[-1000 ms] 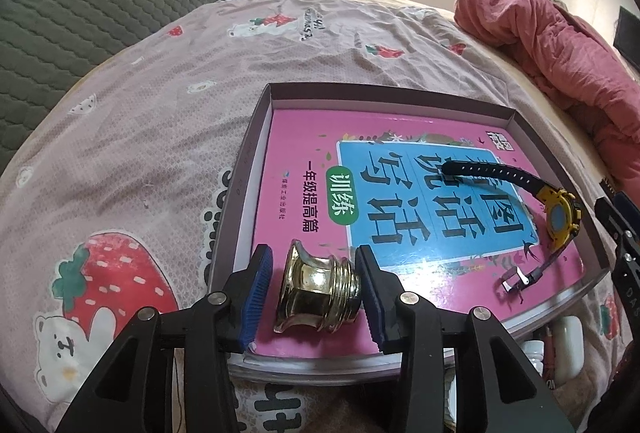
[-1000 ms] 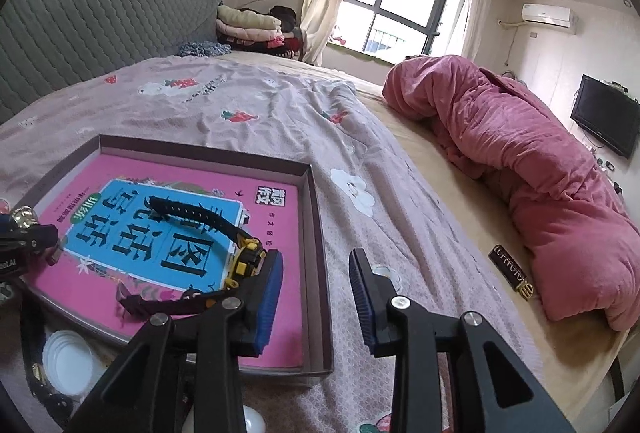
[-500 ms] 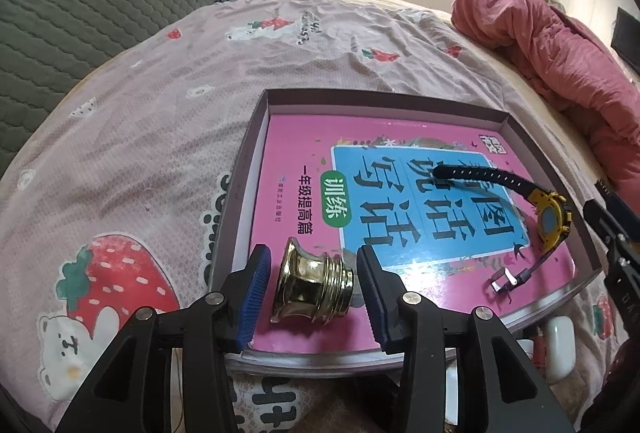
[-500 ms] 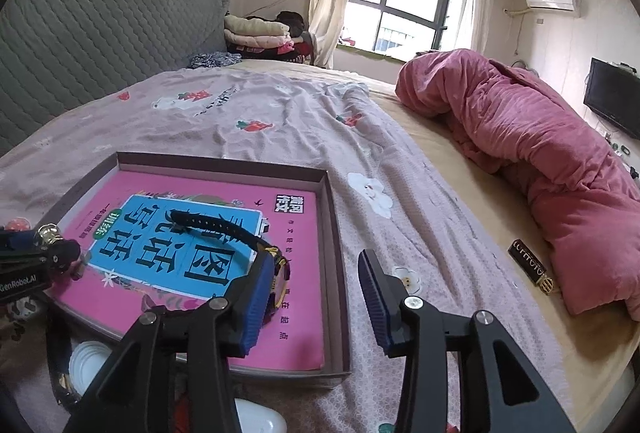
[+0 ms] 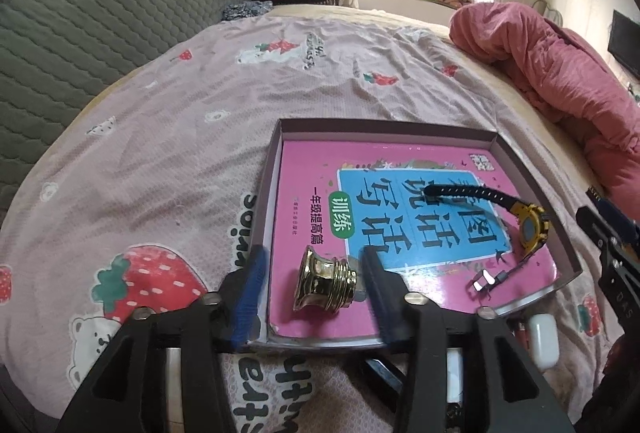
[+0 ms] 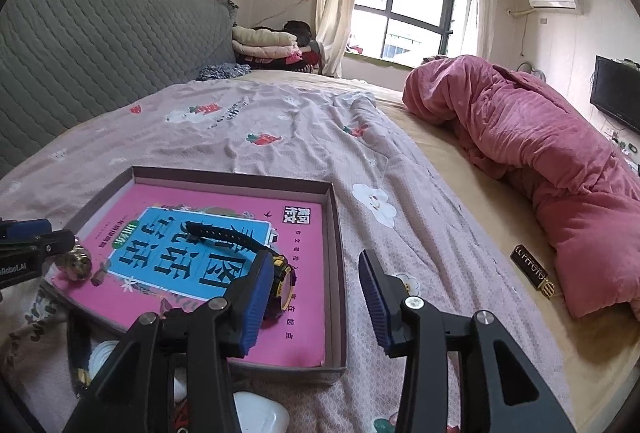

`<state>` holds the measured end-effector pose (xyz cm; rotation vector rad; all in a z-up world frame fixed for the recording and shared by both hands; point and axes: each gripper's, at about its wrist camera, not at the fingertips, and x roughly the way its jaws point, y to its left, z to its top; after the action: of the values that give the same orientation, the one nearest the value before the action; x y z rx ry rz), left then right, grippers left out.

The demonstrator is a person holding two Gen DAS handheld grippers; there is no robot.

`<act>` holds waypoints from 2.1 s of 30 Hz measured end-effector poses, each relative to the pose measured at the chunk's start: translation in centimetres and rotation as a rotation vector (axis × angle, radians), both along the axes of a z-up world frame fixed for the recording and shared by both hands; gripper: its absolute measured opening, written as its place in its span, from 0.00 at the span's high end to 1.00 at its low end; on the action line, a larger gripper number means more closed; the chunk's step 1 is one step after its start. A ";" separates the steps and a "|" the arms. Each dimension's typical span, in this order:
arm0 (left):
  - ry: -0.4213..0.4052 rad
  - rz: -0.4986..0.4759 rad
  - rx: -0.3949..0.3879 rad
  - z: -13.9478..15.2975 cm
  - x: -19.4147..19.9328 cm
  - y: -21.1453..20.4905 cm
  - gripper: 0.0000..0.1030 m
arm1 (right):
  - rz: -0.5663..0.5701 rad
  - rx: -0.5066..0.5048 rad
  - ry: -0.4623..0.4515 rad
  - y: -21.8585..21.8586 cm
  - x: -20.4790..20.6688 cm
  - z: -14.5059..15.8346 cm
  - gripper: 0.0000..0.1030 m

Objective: Organize rigid objects
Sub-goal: 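Open the left tool releasing the brass knob while the right tool releases the watch, then withdraw both tools from the tray back toward the remaining objects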

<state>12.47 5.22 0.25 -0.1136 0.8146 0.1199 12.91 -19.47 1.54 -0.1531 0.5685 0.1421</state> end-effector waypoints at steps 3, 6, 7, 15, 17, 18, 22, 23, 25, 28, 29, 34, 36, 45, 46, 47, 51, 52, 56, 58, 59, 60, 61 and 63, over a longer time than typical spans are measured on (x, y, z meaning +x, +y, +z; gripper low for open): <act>-0.018 -0.002 -0.006 0.7 -0.5 -0.1 0.37 | 0.005 0.048 0.014 -0.8 -0.3 0.4 0.50; -0.029 -0.008 0.004 1.3 -0.9 -0.4 0.37 | 0.002 0.069 0.008 -1.5 -0.7 0.8 0.50; -0.031 -0.008 0.003 1.4 -1.0 -0.5 0.37 | 0.001 0.079 0.006 -1.7 -0.8 1.0 0.50; -0.050 -0.021 0.002 2.5 -2.1 -0.6 0.37 | 0.007 0.078 -0.023 -1.9 -2.4 2.0 0.50; -0.054 -0.020 -0.002 2.7 -2.3 -0.5 0.36 | 0.013 0.073 -0.029 -1.7 -2.7 2.1 0.50; -0.056 -0.020 -0.002 2.9 -2.5 -0.4 0.36 | 0.018 0.074 -0.030 -1.7 -3.0 2.2 0.50; -0.061 -0.022 -0.004 3.2 -3.3 -0.3 0.36 | 0.023 0.101 -0.023 -1.9 -3.8 2.5 0.50; -0.060 -0.021 -0.004 3.3 -3.4 -0.2 0.36 | 0.021 0.098 -0.025 -2.0 -4.0 2.6 0.50; -0.059 -0.020 -0.009 3.5 -3.7 -0.1 0.36 | 0.016 0.092 -0.023 -2.0 -4.4 2.6 0.50; -0.064 -0.021 -0.017 3.7 -4.3 0.1 0.36 | 0.017 0.099 0.003 -1.9 -4.8 2.3 0.50; -0.063 -0.022 -0.016 3.8 -4.5 0.1 0.36 | 0.018 0.098 0.007 -1.8 -5.0 2.2 0.50; -0.064 -0.036 -0.016 4.0 -5.2 -0.1 0.36 | 0.062 0.086 0.009 -0.7 -6.2 2.2 0.50; -0.058 -0.038 -0.020 3.9 -5.5 -0.3 0.36 | 0.079 0.087 0.013 -0.2 -6.6 2.1 0.50; -0.046 -0.043 -0.006 4.1 -6.5 -1.1 0.36 | 0.083 0.093 0.034 -0.7 -8.0 2.0 0.50; -0.041 -0.043 -0.008 4.1 -6.6 -1.3 0.36 | 0.083 0.097 0.036 -0.8 -8.1 2.0 0.50; -0.035 -0.049 -0.013 4.0 -6.7 -1.5 0.36 | 0.082 0.095 0.038 -0.9 -8.2 1.9 0.50; -0.024 -0.071 0.000 3.9 -7.1 -2.2 0.36 | 0.075 0.087 0.044 -1.1 -8.6 1.9 0.50; -0.023 -0.073 0.004 4.0 -7.2 -2.4 0.36 | 0.074 0.087 0.044 -1.1 -8.7 2.0 0.50; -0.026 -0.069 0.008 4.4 -7.6 -2.3 0.36 | 0.081 0.090 0.040 -0.9 -9.3 2.3 0.50; -0.024 -0.061 0.009 4.6 -7.8 -2.1 0.36 | 0.089 0.085 0.041 -0.7 -9.6 2.3 0.50; -0.022 -0.057 0.003 4.6 -7.8 -2.0 0.36 | 0.093 0.085 0.046 -0.6 -9.7 2.3 0.50; -0.021 -0.055 -0.001 4.6 -7.9 -1.9 0.36 | 0.096 0.088 0.050 -0.5 -9.8 2.2 0.50; -0.019 -0.050 -0.003 4.6 -7.9 -1.7 0.36 | 0.100 0.091 0.055 -0.3 -10.0 2.2 0.50; -0.016 -0.046 -0.008 4.7 -8.0 -1.5 0.36 | 0.105 0.089 0.056 -0.2 -10.3 2.2 0.50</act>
<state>4.49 3.72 4.94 -0.1036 0.8014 0.0727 2.64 -19.65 3.76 -0.0925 0.6091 0.2745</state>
